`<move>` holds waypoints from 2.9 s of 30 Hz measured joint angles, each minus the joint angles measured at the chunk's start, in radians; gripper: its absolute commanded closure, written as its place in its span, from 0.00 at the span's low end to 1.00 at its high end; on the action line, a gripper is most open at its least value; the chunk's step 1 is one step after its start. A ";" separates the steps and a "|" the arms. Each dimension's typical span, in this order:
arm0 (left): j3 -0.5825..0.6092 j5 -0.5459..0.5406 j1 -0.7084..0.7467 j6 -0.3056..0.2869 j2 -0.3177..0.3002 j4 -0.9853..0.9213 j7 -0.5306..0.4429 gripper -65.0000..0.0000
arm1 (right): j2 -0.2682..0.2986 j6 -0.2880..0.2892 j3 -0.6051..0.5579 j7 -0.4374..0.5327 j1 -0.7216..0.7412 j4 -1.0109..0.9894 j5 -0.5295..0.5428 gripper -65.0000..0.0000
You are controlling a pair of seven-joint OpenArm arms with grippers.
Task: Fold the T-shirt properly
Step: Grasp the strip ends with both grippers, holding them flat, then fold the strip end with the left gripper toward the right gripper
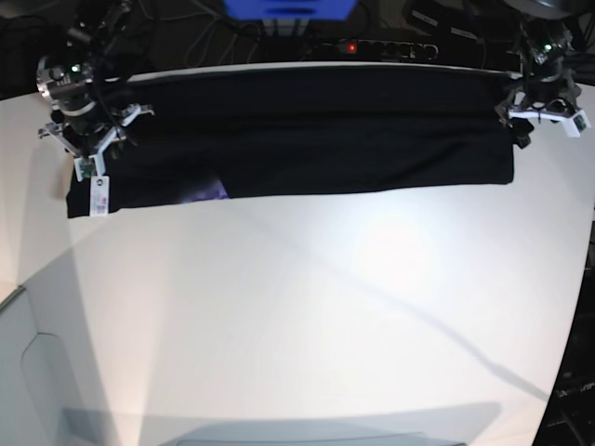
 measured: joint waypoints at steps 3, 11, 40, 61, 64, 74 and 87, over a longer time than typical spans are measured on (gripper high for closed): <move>0.001 0.004 0.000 0.001 0.006 -0.041 0.005 0.20 | -0.008 0.000 -0.007 0.004 0.001 -0.014 0.001 0.69; 0.064 0.000 -0.035 0.001 0.011 -0.116 -0.006 0.20 | 0.032 0.000 -0.004 0.007 0.037 -0.121 -0.006 0.69; 0.099 -0.004 -0.099 0.000 -0.023 -0.020 0.002 1.00 | 0.044 -0.001 -0.003 0.022 0.064 -0.208 0.006 0.69; 0.446 0.012 -0.055 0.008 0.064 0.227 0.001 1.00 | 0.044 -0.002 -0.005 0.027 0.064 -0.210 0.008 0.69; 0.414 0.011 -0.055 0.003 0.058 0.227 -0.007 1.00 | 0.044 -0.002 -0.005 0.027 0.064 -0.210 0.008 0.69; 0.309 0.005 -0.055 0.005 0.045 0.227 0.002 1.00 | 0.042 -0.001 -0.005 0.015 0.078 -0.211 0.005 0.69; 0.616 0.015 -0.103 0.021 0.055 0.227 0.003 1.00 | 0.043 -0.002 -0.029 0.018 0.078 -0.212 -0.010 0.69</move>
